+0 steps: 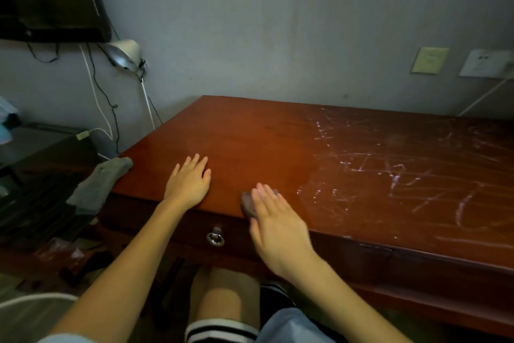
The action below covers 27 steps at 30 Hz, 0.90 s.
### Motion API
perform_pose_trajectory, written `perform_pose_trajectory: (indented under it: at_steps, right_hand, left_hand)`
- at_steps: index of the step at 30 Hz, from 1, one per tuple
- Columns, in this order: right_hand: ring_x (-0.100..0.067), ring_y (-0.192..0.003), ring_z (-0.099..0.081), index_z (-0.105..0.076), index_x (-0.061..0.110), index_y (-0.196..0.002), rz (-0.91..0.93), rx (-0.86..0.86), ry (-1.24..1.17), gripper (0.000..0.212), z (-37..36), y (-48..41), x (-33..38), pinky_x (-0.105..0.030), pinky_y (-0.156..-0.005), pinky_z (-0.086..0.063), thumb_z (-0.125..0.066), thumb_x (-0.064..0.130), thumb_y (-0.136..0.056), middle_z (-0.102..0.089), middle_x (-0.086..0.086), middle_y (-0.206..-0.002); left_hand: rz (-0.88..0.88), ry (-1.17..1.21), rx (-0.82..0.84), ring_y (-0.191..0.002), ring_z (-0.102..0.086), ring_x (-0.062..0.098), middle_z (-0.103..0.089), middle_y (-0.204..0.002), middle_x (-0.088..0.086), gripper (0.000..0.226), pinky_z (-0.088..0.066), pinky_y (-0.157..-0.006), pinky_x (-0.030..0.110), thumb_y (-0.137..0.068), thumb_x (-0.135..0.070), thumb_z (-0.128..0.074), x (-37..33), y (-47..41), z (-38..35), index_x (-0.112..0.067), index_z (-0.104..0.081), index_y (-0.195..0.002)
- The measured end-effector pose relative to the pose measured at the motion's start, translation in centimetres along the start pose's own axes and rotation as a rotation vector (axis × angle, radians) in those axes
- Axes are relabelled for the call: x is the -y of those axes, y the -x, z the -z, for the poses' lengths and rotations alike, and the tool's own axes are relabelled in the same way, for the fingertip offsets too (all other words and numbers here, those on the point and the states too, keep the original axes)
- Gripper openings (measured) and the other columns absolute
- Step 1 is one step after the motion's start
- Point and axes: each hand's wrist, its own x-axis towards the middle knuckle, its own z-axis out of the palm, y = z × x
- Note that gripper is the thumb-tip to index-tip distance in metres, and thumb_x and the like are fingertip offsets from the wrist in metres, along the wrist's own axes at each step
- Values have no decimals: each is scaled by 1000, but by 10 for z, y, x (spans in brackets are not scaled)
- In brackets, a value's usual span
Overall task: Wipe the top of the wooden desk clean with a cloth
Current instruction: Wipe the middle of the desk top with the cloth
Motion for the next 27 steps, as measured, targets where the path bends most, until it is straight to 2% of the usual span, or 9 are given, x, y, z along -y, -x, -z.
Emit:
perform_pose_trajectory:
  at_steps: [1, 2, 4, 6, 9, 14, 21, 24, 27]
  right_hand:
    - [-18, -131, -48, -53, 8, -133, -71, -34, 43, 58, 4, 12, -11, -35, -111, -21, -30, 35, -87, -50, -8, -140]
    - [-16, -134, -43, -49, 10, -137, -132, 2, 45, 62, 11, 23, -22, -33, -112, -18, -24, 38, -87, -45, -6, -144]
    - [-12, -146, -16, -23, 14, -150, -157, 52, 26, 68, 24, 31, -48, -24, -114, 2, -7, 42, -89, -17, -1, -157]
    - [-11, -148, -4, -12, 13, -152, -176, 65, -33, 63, 29, 22, -67, -20, -113, 7, -7, 39, -95, -6, -1, -160]
    - [-17, -148, -4, -14, 9, -152, -248, 103, -56, 55, 27, -16, -69, -26, -117, 2, -22, 30, -101, -7, -7, -160]
    - [-20, -148, -3, -15, 7, -151, -204, 177, -76, 57, 9, -67, -43, -30, -119, 1, -26, 28, -100, -6, -11, -160]
    - [-12, -148, -1, -13, 12, -152, -13, 140, -129, 54, 26, -11, -50, -21, -115, 7, -25, 28, -102, -6, -4, -160]
    - [-2, -144, 4, -10, 19, -153, -36, 82, -84, 61, 34, 38, -60, -16, -109, 14, -13, 42, -96, -4, 4, -160]
    - [3, -140, 4, -8, 22, -152, -162, 82, -33, 82, 46, 65, -86, -16, -111, 11, 7, 52, -78, -3, 10, -159]
  left_hand:
    - [-1, -5, 8, -148, -6, 18, -9, -161, 1, 52, -5, -120, 37, -104, -37, -19, -1, 1, 0, -20, -15, -153]
    - [-1, -12, 14, -148, -5, 18, -8, -161, 1, 53, -5, -120, 37, -104, -37, -18, -1, 3, 1, -20, -14, -154]
    - [5, -25, 21, -148, -3, 20, -5, -161, 4, 53, -3, -120, 38, -104, -37, -17, -6, 8, 1, -19, -11, -154]
    - [29, -32, 33, -148, -1, 23, -3, -161, 7, 53, -2, -120, 39, -104, -36, -16, -13, 14, 0, -17, -9, -154]
    - [28, -25, 58, -148, 1, 26, 0, -161, 13, 53, -1, -120, 40, -104, -30, -17, -29, 24, 0, -14, -7, -154]
    - [-205, 78, 119, -148, 0, 23, -1, -161, 11, 53, -3, -120, 35, -103, -18, -25, -83, 26, 0, -11, -10, -154]
    - [-310, 131, 20, -148, -6, 15, -11, -160, 4, 48, -4, -119, 28, -104, -16, -22, -96, 27, -8, -14, -19, -153]
    - [-308, 111, 6, -148, -7, 14, -12, -160, 2, 48, -5, -120, 29, -105, -21, -23, -97, 31, -10, -17, -19, -153]
    - [-303, 106, 10, -148, -7, 14, -11, -160, 1, 48, -5, -120, 29, -105, -23, -22, -98, 31, -10, -18, -17, -153]
